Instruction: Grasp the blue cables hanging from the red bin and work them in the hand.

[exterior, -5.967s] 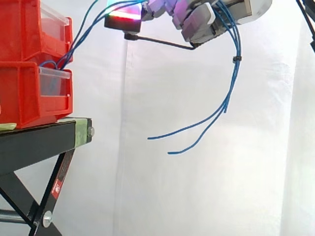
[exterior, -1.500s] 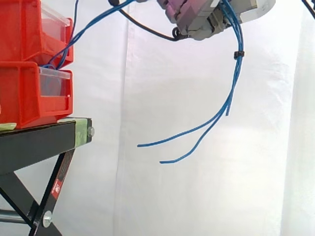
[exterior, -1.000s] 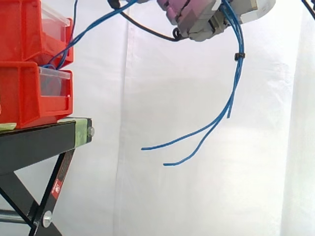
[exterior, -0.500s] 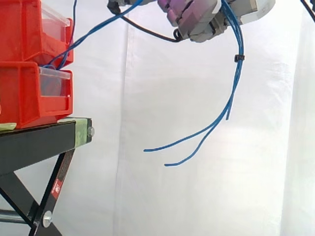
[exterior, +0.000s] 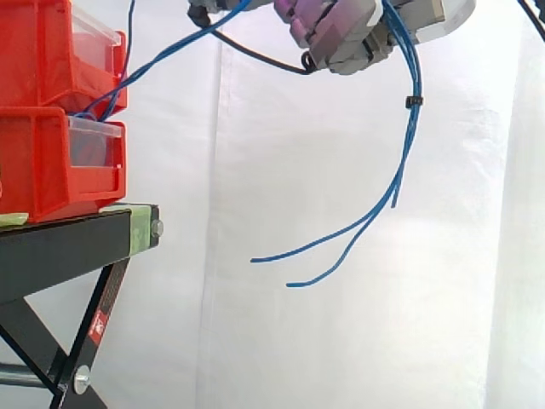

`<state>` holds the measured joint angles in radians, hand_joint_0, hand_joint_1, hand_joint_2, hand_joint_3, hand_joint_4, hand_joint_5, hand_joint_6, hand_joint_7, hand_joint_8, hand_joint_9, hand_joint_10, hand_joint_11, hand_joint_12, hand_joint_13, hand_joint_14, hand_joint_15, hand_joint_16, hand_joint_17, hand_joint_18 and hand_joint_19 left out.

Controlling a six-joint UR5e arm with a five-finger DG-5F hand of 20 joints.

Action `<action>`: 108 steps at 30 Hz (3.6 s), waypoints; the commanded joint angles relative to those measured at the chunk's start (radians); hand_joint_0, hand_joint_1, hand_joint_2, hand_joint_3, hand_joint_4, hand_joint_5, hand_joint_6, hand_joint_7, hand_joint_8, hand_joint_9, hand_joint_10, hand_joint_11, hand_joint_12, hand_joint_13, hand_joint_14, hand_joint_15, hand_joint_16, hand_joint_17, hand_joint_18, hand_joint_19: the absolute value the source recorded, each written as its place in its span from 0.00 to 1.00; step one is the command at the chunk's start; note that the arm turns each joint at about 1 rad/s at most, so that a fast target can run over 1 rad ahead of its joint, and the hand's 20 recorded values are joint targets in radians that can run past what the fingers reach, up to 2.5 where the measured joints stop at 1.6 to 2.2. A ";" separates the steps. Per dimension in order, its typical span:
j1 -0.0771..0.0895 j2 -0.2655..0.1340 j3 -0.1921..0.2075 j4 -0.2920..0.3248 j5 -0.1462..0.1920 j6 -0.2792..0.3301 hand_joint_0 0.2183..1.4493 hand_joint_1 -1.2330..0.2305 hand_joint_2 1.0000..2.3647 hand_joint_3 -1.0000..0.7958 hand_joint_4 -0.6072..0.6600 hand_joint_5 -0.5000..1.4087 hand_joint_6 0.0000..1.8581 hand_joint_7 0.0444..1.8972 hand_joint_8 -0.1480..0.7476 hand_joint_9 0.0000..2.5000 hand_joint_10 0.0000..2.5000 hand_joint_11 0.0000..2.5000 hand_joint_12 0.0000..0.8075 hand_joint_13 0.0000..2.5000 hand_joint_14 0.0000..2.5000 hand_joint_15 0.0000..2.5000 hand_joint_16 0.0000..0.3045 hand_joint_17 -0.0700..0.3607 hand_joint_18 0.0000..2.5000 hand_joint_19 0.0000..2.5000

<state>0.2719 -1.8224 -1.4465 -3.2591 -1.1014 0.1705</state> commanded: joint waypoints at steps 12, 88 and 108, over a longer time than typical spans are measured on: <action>0.001 0.002 0.000 0.038 0.000 -0.019 0.53 0.36 0.01 0.52 0.62 0.46 0.32 0.65 0.74 0.31 1.00 1.00 0.65 0.33 1.00 0.76 0.20 0.47 0.48 0.55; 0.001 0.000 0.000 0.038 0.002 -0.019 0.54 0.36 0.01 0.50 0.61 0.46 0.32 0.65 0.74 0.31 1.00 1.00 0.65 0.33 1.00 0.76 0.20 0.47 0.48 0.55; 0.004 0.000 0.000 0.038 0.002 -0.019 0.54 0.36 0.01 0.51 0.61 0.46 0.32 0.65 0.74 0.31 1.00 1.00 0.65 0.33 1.00 0.76 0.20 0.47 0.48 0.55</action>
<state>0.2748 -1.8222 -1.4461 -3.2214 -1.0999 0.1518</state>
